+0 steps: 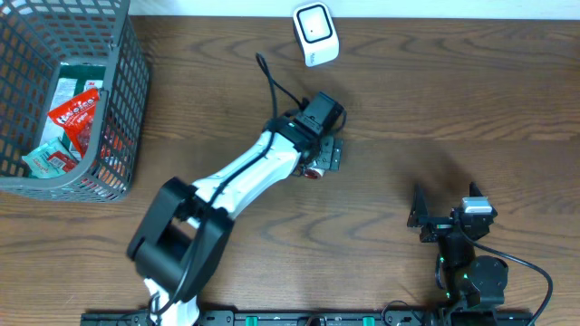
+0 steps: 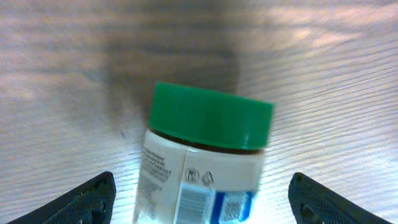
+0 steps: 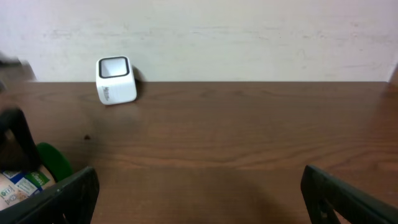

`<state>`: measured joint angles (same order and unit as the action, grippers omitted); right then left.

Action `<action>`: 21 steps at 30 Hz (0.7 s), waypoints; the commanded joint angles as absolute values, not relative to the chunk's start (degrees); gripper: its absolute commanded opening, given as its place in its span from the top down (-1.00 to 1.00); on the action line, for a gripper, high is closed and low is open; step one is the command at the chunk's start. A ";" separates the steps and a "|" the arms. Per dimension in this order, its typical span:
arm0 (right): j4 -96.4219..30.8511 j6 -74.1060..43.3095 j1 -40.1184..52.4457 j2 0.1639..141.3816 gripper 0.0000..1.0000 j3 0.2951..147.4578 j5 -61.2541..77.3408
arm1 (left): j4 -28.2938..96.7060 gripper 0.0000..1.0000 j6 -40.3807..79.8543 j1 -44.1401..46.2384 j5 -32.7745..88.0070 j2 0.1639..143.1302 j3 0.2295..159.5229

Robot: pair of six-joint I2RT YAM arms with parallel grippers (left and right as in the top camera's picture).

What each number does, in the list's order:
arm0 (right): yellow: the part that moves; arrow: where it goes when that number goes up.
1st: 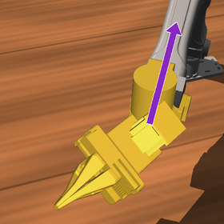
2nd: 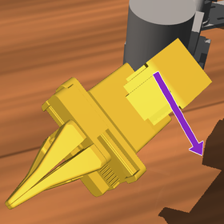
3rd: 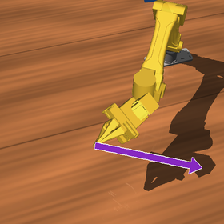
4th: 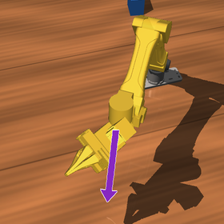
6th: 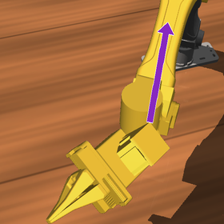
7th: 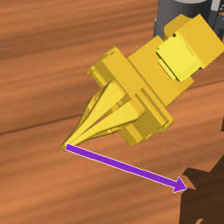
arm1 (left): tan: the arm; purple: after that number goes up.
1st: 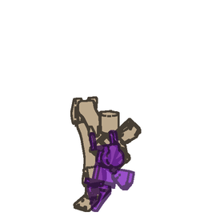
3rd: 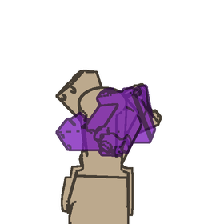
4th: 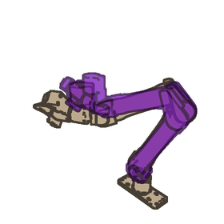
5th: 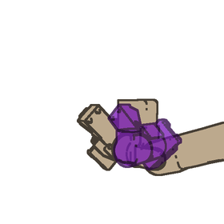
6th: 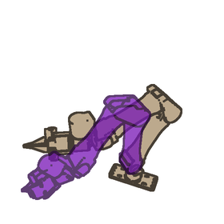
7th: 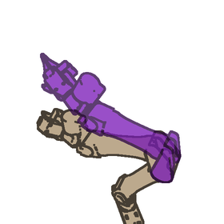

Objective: Scan the item barcode
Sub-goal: 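Lower the jar onto the table and open the left gripper, then move the left gripper back into the basket toward the red HACKS bag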

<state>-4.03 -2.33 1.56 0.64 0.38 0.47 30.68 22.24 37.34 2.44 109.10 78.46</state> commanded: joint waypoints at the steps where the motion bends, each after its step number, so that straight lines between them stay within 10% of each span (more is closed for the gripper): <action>1: -4.21 -2.07 1.32 0.38 -0.98 0.30 0.51 | 31.05 -0.78 18.70 35.79 2.13 102.74 79.88; 21: -4.21 -2.07 1.32 0.38 -0.99 0.30 0.51 | 57.71 -0.78 8.84 2.96 -8.64 89.30 111.04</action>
